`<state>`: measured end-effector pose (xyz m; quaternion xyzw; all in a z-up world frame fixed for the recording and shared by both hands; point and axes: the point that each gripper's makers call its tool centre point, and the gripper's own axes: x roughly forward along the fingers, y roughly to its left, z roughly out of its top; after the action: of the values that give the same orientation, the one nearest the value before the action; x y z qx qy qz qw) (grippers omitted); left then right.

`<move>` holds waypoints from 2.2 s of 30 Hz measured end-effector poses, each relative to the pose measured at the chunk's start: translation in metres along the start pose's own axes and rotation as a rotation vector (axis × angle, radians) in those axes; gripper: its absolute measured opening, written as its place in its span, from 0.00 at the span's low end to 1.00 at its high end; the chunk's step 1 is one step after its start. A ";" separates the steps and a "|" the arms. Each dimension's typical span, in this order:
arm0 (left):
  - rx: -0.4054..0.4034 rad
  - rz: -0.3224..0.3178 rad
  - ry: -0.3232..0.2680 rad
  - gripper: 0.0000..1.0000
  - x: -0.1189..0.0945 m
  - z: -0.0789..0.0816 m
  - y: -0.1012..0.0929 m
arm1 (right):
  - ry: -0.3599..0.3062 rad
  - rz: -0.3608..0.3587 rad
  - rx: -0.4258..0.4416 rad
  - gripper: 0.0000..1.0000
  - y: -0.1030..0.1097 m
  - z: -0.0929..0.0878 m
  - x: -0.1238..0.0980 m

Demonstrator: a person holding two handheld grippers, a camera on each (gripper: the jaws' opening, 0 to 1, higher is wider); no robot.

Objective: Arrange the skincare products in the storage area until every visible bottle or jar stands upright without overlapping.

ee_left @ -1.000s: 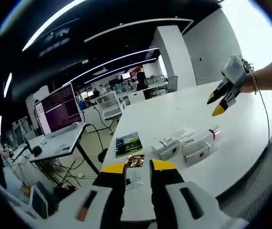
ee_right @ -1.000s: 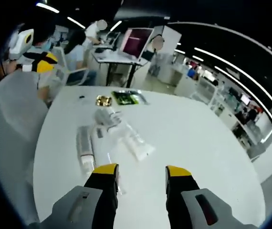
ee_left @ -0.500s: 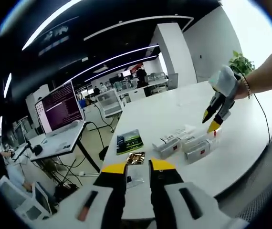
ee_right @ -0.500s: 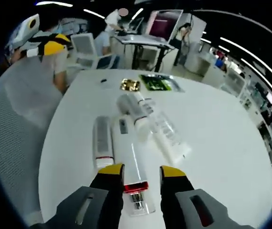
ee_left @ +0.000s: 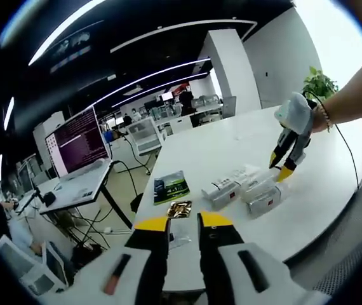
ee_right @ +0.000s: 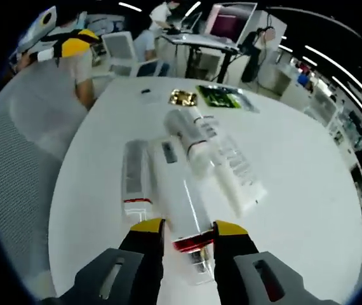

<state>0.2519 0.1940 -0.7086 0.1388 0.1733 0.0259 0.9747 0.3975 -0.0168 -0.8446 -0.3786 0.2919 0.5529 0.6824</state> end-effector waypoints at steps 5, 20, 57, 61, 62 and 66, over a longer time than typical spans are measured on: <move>0.007 -0.005 0.009 0.13 0.001 -0.001 -0.001 | 0.016 -0.002 -0.063 0.25 0.004 -0.001 0.001; 0.057 -0.019 0.076 0.13 0.004 -0.012 -0.004 | 0.030 -0.007 -0.139 0.24 0.010 -0.011 -0.001; 0.103 -0.040 0.032 0.21 0.001 0.014 -0.003 | 0.005 -0.017 -0.163 0.23 0.038 -0.014 -0.006; 0.104 -0.110 -0.058 0.21 0.004 0.058 -0.011 | -0.005 -0.015 -0.169 0.24 0.042 -0.013 -0.006; 0.108 -0.121 -0.077 0.20 0.006 0.065 -0.013 | -0.008 -0.015 -0.166 0.24 0.043 -0.012 -0.006; 0.155 -0.169 -0.114 0.22 0.022 0.083 -0.028 | -0.002 -0.027 -0.158 0.24 0.044 -0.013 -0.005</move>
<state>0.3015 0.1479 -0.6494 0.1997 0.1302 -0.0776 0.9681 0.3533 -0.0257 -0.8560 -0.4348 0.2413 0.5653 0.6582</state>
